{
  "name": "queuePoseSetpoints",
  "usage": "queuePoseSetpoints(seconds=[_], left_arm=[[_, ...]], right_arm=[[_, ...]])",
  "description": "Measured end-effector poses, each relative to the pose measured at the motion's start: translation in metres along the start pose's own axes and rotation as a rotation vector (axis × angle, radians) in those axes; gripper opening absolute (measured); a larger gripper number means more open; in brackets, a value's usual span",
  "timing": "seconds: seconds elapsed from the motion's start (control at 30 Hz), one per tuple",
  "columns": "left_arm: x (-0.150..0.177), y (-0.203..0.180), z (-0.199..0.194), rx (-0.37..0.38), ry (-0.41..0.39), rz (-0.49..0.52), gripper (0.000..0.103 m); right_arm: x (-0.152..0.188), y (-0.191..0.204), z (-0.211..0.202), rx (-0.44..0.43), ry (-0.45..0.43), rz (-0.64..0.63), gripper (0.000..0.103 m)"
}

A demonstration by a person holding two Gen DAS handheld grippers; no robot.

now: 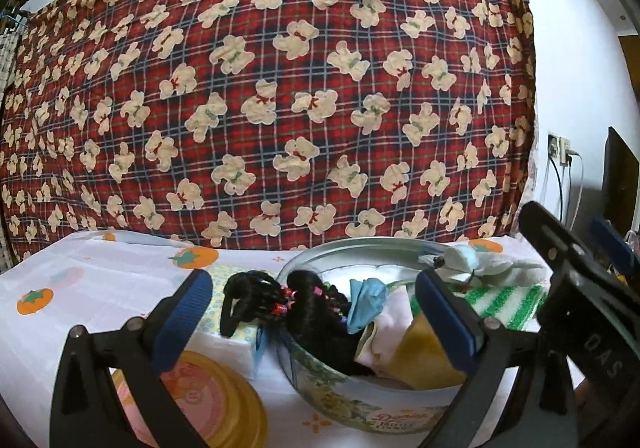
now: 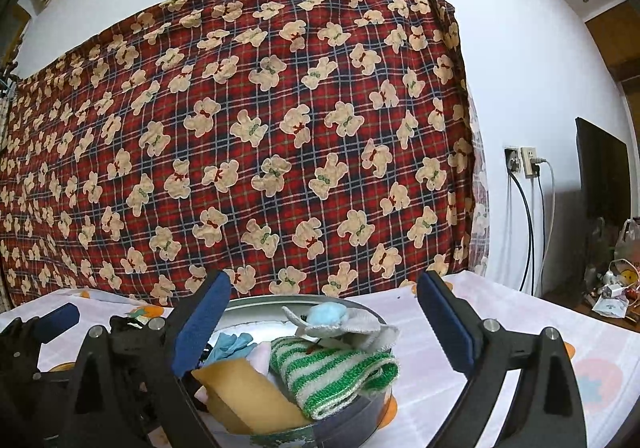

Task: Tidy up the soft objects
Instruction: 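Raise both tools from the tin and hold them above it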

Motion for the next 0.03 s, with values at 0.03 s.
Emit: queuePoseSetpoints(seconds=[0.03], left_arm=[[-0.0002,-0.0004,0.0003,0.0,-0.001,0.001,0.103]], right_arm=[[0.0,-0.0012,-0.0002,0.006,0.001,0.005,0.096]])
Point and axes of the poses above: each gripper's, at about its wrist camera, not at the fingertips, and z roughly the way its jaws point, y to its left, x to its underside, the point moved 4 cm from there along z, roughly the way its jaws point, and after that the axes turned 8 degrees about y, right-handed, at the moved point
